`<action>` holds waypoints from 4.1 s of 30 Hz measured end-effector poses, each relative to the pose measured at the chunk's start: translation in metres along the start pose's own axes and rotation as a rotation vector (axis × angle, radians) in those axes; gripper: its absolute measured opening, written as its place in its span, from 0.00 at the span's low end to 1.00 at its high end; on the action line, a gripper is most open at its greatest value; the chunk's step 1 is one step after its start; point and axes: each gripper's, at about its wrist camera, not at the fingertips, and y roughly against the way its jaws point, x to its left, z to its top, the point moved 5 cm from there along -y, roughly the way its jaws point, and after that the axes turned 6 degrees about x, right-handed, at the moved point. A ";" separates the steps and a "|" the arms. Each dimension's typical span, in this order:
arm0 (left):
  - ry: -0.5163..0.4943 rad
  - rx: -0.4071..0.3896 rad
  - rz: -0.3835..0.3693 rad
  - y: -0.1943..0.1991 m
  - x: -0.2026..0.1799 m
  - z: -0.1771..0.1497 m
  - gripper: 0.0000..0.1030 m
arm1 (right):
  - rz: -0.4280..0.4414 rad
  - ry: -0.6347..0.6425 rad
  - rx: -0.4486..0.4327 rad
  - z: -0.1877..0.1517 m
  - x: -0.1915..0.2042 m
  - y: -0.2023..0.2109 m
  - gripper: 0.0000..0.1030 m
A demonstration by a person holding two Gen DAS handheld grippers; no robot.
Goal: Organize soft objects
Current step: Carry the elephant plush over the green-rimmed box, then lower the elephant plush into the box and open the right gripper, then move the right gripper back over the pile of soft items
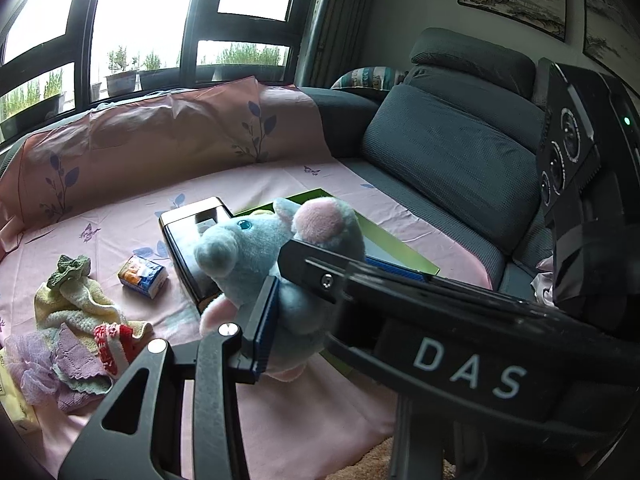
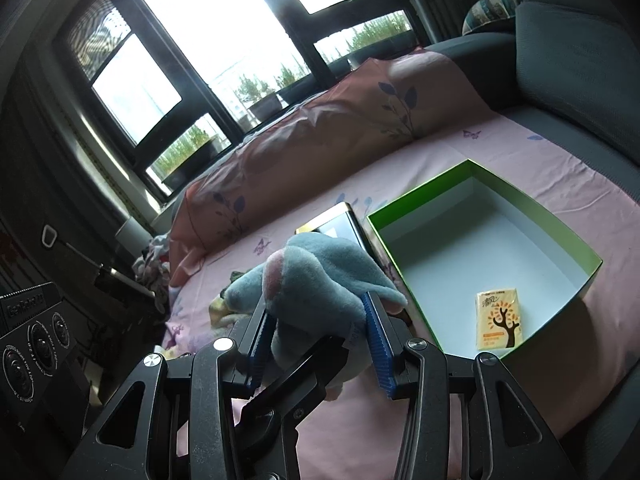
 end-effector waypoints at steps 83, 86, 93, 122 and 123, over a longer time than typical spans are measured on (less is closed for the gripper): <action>-0.116 0.223 -0.126 -0.180 -0.052 0.022 0.36 | -0.125 -0.365 -0.017 0.030 -0.173 -0.052 0.46; -0.121 0.223 -0.125 -0.180 -0.052 0.021 0.38 | -0.122 -0.378 -0.010 0.029 -0.176 -0.053 0.46; -0.117 0.225 -0.124 -0.179 -0.053 0.020 0.43 | -0.124 -0.390 -0.019 0.028 -0.178 -0.052 0.46; 0.198 -0.004 0.145 -0.032 0.075 -0.013 0.87 | -0.091 -0.239 -0.164 0.033 -0.121 -0.036 0.83; 0.223 -0.011 0.167 -0.026 0.085 -0.018 0.89 | -0.089 -0.222 -0.161 0.033 -0.115 -0.038 0.83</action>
